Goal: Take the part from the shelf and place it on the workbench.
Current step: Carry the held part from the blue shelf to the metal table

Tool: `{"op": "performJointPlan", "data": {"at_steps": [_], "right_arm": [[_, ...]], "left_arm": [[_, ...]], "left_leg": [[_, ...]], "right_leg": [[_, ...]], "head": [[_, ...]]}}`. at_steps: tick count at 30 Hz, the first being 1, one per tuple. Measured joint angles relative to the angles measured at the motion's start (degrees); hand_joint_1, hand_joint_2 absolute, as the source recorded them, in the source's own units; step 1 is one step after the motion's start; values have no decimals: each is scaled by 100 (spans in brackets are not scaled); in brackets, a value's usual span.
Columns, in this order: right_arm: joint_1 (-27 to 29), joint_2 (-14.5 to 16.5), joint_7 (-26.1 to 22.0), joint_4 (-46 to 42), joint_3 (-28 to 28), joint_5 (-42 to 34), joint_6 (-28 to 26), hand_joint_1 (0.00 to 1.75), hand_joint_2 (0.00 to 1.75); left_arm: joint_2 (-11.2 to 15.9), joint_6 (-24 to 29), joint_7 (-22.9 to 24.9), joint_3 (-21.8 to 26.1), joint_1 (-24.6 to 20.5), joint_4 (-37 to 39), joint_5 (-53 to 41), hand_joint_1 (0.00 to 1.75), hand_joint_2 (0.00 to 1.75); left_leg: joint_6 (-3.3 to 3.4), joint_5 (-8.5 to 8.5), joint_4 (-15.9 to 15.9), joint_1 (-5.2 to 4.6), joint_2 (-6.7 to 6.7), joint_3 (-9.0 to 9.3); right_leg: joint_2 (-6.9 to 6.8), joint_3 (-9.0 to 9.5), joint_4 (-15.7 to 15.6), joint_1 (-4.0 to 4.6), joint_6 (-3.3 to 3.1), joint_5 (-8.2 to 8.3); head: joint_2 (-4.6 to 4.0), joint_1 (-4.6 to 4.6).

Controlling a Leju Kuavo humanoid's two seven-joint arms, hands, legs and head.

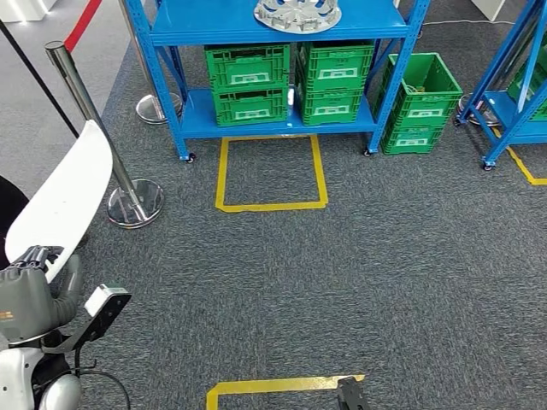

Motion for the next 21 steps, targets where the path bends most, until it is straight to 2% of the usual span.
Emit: {"op": "performJointPlan", "data": {"at_steps": [6,11,21], "right_arm": [[-1,0,0,0,0,-6,-28,0,0],[-64,0,89,-2,-23,-44,-345,0,0],[-118,0,120,-2,-93,-36,-366,0,0]], "left_arm": [[0,1,-1,1,0,0,0,169,175],[-2,1,4,20,-14,0,42,169,175],[-2,3,8,36,-26,0,59,169,175]], "left_leg": [[20,10,7,-5,0,-8],[24,14,7,-4,0,-8],[23,20,7,4,0,-10]], "right_leg": [[-1,-5,-5,-8,25,16],[-1,-7,-4,-6,27,18],[-2,-12,0,3,26,19]], "head": [[0,-1],[0,-1],[0,-2]]}}
